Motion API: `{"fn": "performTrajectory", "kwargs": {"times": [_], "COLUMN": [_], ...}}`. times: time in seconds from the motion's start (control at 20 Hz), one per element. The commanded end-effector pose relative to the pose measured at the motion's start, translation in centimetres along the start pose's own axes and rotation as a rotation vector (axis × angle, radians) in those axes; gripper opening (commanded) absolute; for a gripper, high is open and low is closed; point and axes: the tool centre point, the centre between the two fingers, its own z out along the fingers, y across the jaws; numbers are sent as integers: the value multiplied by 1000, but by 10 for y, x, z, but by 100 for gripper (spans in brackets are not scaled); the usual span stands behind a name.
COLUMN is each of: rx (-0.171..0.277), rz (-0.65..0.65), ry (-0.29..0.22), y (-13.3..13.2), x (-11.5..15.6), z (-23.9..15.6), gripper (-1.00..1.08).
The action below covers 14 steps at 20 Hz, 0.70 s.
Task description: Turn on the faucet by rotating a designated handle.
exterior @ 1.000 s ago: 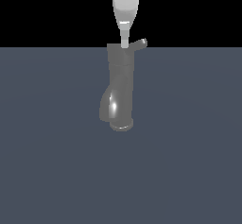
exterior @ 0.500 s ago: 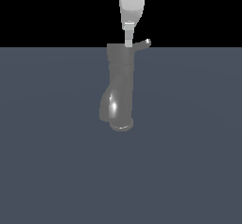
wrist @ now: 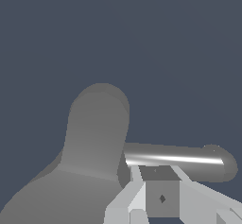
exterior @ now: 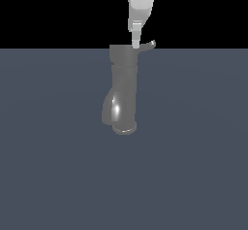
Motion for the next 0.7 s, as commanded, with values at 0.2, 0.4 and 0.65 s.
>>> {"fn": "performTrajectory", "kwargs": {"times": [0.2,0.4,0.65], "rx": [52,53,54], "rz": [63,73,83], "ry": [1,1,2], "y": [-37,-46,-54], "x": [37,46,55], "z": [-1,-2,-3], "gripper": [-100,-100,-100]}}
